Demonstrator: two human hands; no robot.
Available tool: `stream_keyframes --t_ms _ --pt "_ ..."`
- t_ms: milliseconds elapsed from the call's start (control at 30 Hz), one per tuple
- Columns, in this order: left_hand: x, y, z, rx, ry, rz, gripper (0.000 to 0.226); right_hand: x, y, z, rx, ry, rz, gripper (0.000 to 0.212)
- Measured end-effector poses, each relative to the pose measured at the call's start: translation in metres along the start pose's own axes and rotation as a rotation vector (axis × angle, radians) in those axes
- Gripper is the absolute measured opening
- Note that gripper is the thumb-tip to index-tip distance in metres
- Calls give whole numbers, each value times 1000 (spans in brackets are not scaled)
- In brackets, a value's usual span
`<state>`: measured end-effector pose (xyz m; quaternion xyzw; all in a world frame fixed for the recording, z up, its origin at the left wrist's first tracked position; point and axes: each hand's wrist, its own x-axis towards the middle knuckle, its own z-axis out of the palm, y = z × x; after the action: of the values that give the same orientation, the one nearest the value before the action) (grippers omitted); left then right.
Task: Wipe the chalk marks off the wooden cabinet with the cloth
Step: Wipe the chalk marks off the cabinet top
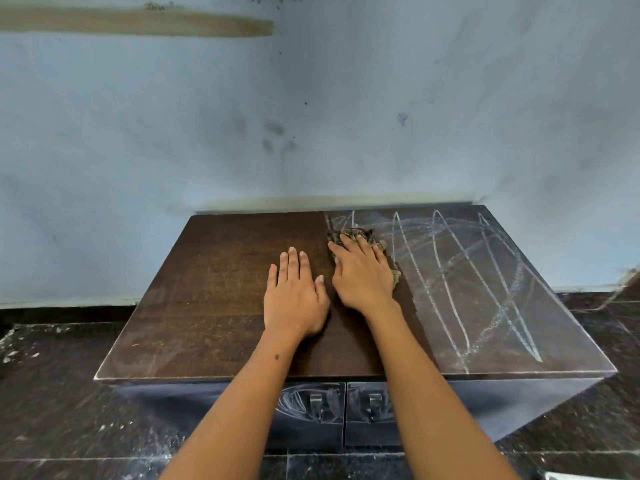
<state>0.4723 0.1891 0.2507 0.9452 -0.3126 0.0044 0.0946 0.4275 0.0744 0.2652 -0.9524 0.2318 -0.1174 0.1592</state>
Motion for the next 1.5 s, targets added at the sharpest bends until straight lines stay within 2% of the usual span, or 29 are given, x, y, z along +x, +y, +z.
stream_keyframes --t_ms 100,267,400,467,533,633,733,867,967,1167,1333,1500 --pt "0 1 -1 -9 3 -2 60 45 6 -1 -11 -26 8 46" --pt "1 2 0 -12 8 -11 60 86 -12 11 -28 1 173 54" --pt "1 1 0 -23 6 -12 60 96 -30 19 -34 -48 -36 49" --pt "1 1 0 -23 5 -3 60 101 -18 13 -40 -92 -117 47" --pt "1 0 1 -22 -1 0 60 103 4 4 -49 -113 -122 45" --pt "2 1 2 -17 8 -7 60 103 32 -5 -45 -49 43 46" --pt "2 2 3 -8 11 -7 60 103 15 0 -100 -32 150 52" --pt "1 2 0 -10 11 -5 60 102 -19 12 -111 -83 18 55" --pt "0 2 -2 -10 0 1 60 104 -6 7 -93 -130 -97 50" --pt "1 1 -2 -6 -13 -10 60 105 54 -11 -92 -57 40 48" --pt "-1 4 -7 3 -25 -12 59 84 37 -10 -61 -34 71 48" --pt "-3 5 -10 2 -46 -10 60 15 38 -8 -81 5 66 47"
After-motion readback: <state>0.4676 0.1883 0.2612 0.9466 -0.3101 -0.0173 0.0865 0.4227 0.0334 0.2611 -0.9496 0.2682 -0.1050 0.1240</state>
